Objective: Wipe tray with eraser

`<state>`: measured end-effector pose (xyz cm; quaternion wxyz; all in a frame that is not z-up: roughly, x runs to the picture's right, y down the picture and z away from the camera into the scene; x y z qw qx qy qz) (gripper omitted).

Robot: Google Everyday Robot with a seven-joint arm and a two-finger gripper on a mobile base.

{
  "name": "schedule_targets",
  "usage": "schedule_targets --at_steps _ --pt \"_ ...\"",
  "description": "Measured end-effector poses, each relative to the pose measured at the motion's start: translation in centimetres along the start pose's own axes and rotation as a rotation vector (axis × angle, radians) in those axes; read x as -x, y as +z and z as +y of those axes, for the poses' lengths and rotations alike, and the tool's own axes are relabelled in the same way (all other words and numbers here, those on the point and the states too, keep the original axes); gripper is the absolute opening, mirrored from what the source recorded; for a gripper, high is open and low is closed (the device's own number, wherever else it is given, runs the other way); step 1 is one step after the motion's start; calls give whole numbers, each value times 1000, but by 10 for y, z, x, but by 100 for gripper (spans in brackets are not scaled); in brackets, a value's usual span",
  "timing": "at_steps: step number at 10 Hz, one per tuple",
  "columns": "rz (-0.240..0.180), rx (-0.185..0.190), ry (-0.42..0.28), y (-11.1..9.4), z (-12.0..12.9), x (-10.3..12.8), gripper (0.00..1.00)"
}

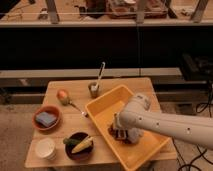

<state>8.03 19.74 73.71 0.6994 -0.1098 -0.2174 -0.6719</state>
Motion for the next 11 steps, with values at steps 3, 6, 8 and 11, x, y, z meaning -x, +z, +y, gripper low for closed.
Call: schedule_targets --at_steps 3,6,8,11 --pt "-44 22 33 0 13 28 1" --pt "-64 63 99 1 43 40 1" --pt "-58 97 153 -4 74 41 1" --pt "-51 131 238 -5 118 39 1"
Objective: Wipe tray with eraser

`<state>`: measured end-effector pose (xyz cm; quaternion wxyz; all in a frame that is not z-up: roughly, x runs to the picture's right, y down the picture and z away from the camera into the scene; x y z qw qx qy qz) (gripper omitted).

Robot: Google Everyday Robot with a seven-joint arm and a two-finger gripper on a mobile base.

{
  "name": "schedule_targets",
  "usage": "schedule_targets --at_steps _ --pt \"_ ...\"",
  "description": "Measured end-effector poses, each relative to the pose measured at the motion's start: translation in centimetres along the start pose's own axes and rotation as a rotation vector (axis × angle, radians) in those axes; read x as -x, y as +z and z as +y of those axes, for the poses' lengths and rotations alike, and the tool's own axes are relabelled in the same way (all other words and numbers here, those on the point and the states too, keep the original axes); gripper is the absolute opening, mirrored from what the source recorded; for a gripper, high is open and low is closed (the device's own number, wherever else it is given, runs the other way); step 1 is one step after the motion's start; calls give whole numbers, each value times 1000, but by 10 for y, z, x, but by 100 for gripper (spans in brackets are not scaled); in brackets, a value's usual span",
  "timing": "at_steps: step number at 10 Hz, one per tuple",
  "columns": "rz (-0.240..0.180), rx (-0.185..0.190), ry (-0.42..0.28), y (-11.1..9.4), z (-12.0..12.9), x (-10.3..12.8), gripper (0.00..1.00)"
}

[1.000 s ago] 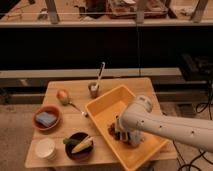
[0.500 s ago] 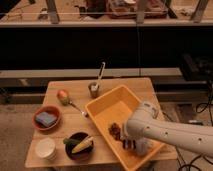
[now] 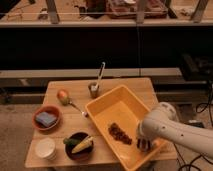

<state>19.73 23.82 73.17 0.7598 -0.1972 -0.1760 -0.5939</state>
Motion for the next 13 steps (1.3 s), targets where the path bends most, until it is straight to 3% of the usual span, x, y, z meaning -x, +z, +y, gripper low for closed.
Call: schedule_targets --at_steps 3,5,7,10,13 --pt "26 -10 5 11 2 -34 1" --pt "49 -34 -39 15 -28 -66 1" --pt "59 -63 -80 16 -61 -80 1" --pt "33 -138 -182 17 -121 -71 1" --pt "10 -223 -269 12 -139 -53 1"
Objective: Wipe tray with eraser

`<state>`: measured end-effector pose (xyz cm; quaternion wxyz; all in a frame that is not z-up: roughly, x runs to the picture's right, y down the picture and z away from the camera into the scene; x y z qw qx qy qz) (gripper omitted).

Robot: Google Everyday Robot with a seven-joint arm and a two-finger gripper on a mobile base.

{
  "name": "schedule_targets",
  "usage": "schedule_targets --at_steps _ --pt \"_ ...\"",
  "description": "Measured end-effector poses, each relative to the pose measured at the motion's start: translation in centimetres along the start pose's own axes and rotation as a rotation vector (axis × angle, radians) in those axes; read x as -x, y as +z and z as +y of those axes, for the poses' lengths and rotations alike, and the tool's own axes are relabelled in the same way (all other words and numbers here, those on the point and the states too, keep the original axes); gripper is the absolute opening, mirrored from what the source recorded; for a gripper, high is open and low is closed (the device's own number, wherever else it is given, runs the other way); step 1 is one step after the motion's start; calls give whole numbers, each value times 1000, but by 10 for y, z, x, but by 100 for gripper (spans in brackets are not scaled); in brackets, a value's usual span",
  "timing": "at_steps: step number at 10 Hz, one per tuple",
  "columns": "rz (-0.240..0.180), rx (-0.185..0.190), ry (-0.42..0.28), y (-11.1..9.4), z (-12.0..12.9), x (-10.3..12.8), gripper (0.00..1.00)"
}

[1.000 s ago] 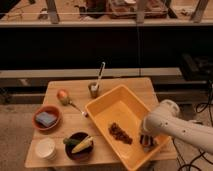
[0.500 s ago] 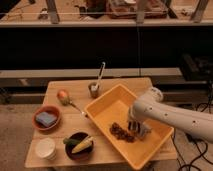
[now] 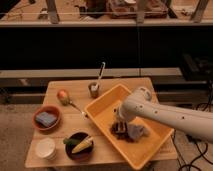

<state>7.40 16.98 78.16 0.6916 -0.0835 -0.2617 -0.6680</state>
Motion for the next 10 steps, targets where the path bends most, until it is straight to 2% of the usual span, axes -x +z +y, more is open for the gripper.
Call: schedule_targets --at_steps 2,3,5,6,8,10 --pt "-6 -26 -66 -10 5 15 1" --pt "-11 -27 -106 -15 10 23 1" --pt "-31 -6 -182 -25 23 36 1" --pt "-49 13 -199 -34 35 47 1" --pt "-69 46 -161 -45 60 65 1" --pt "-70 77 -71 -50 90 74 1"
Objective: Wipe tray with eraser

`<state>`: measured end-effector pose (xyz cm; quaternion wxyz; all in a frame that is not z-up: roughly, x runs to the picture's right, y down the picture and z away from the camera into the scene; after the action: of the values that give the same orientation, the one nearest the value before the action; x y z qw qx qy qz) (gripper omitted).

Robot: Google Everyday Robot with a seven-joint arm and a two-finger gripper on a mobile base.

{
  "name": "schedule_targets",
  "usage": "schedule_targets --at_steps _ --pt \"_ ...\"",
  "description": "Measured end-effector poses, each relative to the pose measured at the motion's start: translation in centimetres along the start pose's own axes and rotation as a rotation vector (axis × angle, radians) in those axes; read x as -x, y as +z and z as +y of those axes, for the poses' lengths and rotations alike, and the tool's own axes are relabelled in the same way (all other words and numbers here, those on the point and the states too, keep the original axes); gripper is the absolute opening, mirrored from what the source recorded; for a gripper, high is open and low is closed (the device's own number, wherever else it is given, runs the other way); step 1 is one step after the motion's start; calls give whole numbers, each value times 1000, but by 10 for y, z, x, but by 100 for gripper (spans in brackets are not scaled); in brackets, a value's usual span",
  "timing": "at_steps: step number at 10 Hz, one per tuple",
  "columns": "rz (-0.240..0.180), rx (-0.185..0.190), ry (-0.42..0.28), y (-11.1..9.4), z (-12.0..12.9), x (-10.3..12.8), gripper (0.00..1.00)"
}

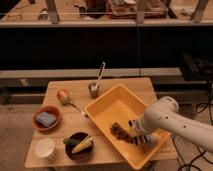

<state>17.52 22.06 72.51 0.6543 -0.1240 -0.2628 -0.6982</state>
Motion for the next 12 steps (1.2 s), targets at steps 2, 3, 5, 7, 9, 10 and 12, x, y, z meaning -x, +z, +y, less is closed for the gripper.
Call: schedule_targets --at_steps 2,3,5,7,9,10,12 --pt "7 22 57 2 17 -7 1" --pt "11 34 64 4 21 -17 1" --pt "17 61 71 6 29 -42 1" --pt "28 84 62 10 28 -70 1" --pt "42 84 38 15 13 -89 1" --pt "48 76 19 20 0 -97 1" --pt "53 43 -33 31 -35 -111 1"
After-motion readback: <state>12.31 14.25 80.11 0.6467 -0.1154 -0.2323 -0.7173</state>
